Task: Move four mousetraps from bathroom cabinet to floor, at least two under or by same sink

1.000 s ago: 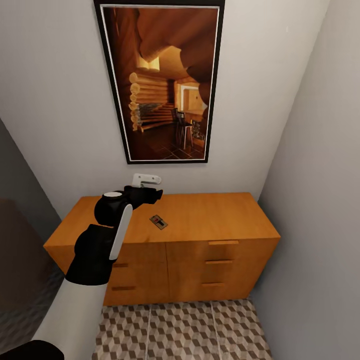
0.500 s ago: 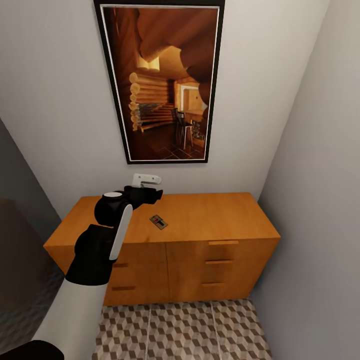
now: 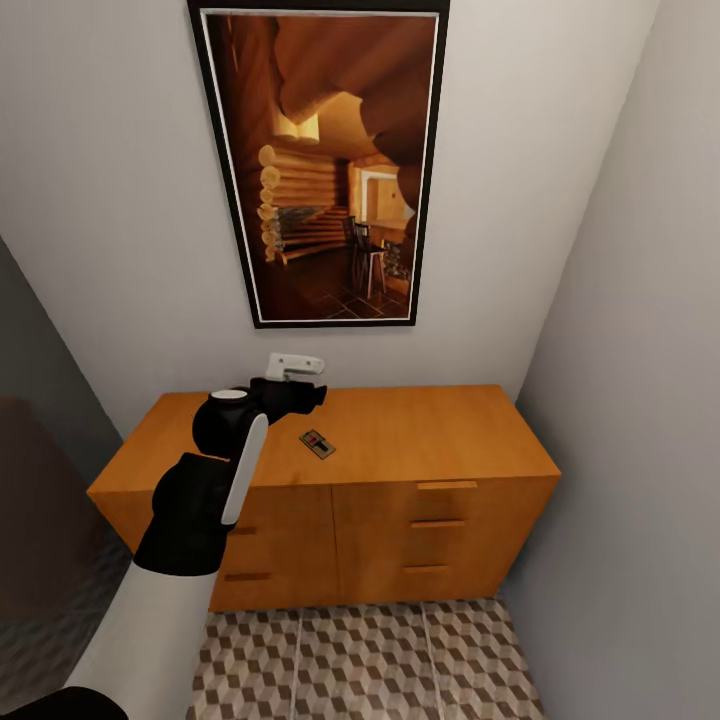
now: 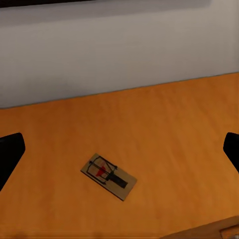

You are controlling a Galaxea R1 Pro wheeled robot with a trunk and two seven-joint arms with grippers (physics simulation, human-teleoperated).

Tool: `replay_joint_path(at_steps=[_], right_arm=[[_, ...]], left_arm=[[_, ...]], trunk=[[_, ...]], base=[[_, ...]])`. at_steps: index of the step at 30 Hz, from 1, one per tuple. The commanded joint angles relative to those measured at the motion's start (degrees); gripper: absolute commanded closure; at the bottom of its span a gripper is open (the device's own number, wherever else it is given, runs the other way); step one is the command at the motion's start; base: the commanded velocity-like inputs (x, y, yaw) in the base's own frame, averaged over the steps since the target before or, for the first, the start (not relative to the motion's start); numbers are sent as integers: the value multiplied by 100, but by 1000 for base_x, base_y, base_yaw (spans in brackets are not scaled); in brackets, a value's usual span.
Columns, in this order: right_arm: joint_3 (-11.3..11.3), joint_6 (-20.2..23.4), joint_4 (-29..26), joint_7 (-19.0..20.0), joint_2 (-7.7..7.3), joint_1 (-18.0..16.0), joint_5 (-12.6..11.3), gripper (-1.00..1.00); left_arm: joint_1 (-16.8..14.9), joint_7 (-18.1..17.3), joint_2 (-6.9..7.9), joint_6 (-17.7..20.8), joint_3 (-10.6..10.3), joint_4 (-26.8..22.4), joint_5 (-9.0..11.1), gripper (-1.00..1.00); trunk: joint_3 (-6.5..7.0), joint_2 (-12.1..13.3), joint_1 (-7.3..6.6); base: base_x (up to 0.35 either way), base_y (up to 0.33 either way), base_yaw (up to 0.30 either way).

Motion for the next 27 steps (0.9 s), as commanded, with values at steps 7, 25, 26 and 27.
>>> replay_joint_path(at_steps=[7, 25, 26, 27], right_arm=[[42, -17, 3, 23, -1, -3, -55, 100], [42, -17, 3, 23, -1, 0, -51, 100], [42, -17, 3, 23, -1, 0, -50, 100], [44, -17, 3, 23, -1, -1, -49, 100]], left_arm=[[14, 52, -4, 20, -3, 188, 15, -100], [177, 45, -17, -14, 356, 804, 25, -100], [179, 42, -21, -17, 444, 863, 35, -100], [179, 41, -23, -18, 476, 886, 40, -100]], trunk=[[-12, -12, 3], [-12, -12, 3], [-12, -12, 3], [-12, -12, 3]], base=[[0, 0, 0], [0, 0, 0], [0, 0, 0], [0, 0, 0]])
